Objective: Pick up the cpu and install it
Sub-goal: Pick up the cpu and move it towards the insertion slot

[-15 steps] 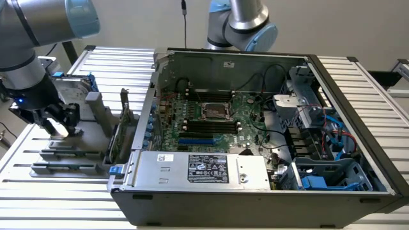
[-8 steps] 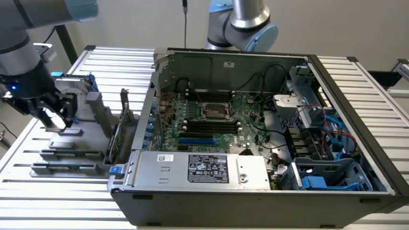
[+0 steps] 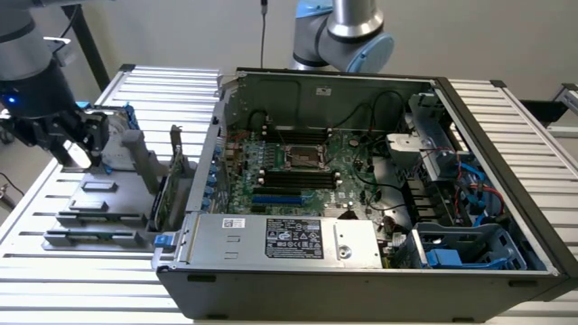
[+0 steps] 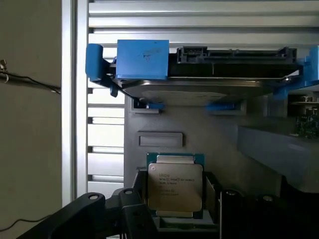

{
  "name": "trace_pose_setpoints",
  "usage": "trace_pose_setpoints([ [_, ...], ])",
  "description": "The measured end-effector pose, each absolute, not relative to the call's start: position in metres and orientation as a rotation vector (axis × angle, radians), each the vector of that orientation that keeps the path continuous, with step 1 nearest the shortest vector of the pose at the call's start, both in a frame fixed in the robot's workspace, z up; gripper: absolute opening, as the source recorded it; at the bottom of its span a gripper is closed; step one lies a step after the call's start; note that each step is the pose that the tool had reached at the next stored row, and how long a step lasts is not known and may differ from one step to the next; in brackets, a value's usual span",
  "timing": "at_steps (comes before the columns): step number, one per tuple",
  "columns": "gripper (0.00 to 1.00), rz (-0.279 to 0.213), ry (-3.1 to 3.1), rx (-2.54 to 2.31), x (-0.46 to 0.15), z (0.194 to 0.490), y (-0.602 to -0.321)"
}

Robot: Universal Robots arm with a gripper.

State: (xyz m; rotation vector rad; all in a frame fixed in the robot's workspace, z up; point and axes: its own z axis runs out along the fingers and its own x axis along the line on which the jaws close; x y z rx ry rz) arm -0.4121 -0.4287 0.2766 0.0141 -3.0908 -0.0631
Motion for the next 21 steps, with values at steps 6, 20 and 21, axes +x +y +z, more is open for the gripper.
trace_pose_setpoints([
  [6,0.55,-0.063,-3.091,0.015,-0.398,0.304,-0.429],
  [20,0.55,-0.063,-3.089,0.015,-0.34,0.368,-0.429],
  [21,0.55,-0.063,-3.089,0.015,-0.335,0.372,-0.429],
])
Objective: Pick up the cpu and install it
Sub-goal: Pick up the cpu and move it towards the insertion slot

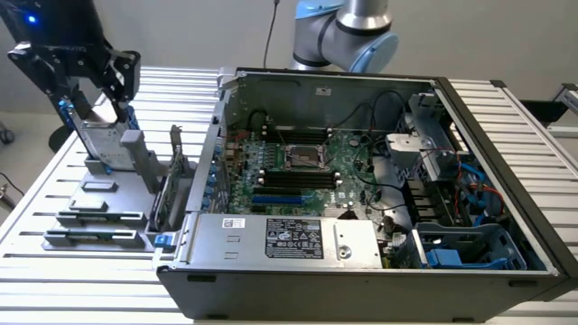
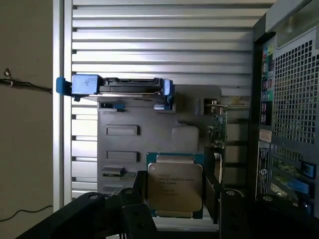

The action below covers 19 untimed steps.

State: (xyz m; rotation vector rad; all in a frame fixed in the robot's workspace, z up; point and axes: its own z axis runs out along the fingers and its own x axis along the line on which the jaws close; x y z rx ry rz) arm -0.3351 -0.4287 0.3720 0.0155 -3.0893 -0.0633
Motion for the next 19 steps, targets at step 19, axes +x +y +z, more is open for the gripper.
trace_pose_setpoints([
  [19,0.55,-0.063,-3.083,0.015,-0.249,0.404,-0.428],
])
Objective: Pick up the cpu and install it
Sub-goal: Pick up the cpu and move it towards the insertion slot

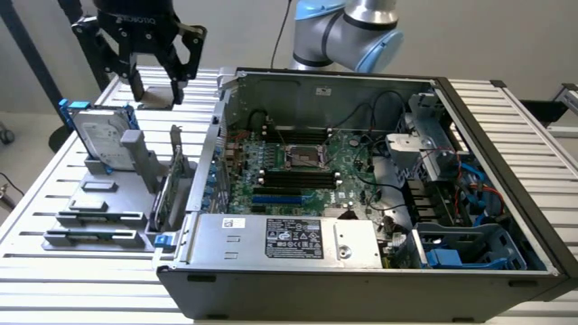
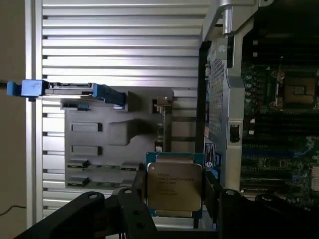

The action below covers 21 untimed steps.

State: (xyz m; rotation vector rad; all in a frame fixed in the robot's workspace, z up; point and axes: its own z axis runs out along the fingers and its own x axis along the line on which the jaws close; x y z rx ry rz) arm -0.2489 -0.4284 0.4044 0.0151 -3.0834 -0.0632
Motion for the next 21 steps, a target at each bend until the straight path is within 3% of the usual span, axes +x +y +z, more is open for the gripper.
trace_pose_setpoints([
  [21,0.55,-0.063,-3.083,0.015,-0.156,0.398,-0.403],
])
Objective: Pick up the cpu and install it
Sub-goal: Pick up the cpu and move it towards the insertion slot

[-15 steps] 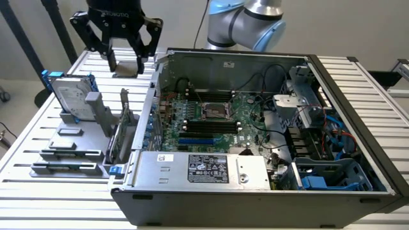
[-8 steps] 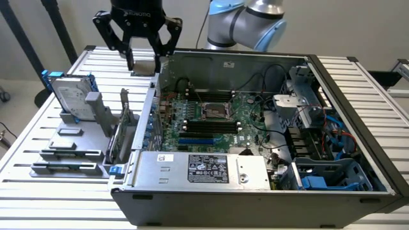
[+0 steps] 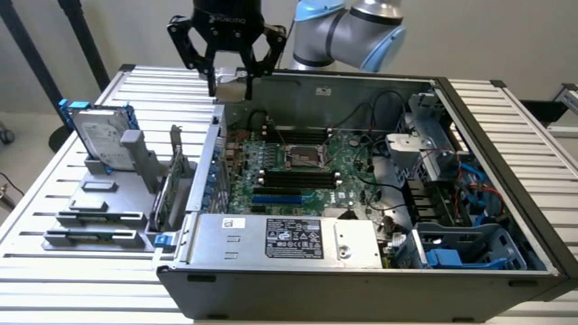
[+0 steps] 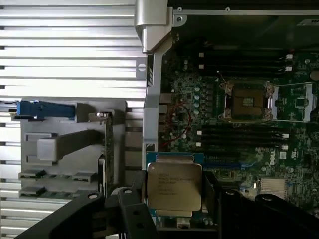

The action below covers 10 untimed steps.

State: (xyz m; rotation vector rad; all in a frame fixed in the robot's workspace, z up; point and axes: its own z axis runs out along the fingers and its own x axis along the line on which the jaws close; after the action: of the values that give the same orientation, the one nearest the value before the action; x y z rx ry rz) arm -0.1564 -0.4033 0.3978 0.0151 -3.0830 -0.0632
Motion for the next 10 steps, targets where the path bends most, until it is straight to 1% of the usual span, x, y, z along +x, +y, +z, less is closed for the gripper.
trace_pose_setpoints([
  [10,0.55,-0.063,-3.083,0.015,-0.111,0.38,-0.381],
])
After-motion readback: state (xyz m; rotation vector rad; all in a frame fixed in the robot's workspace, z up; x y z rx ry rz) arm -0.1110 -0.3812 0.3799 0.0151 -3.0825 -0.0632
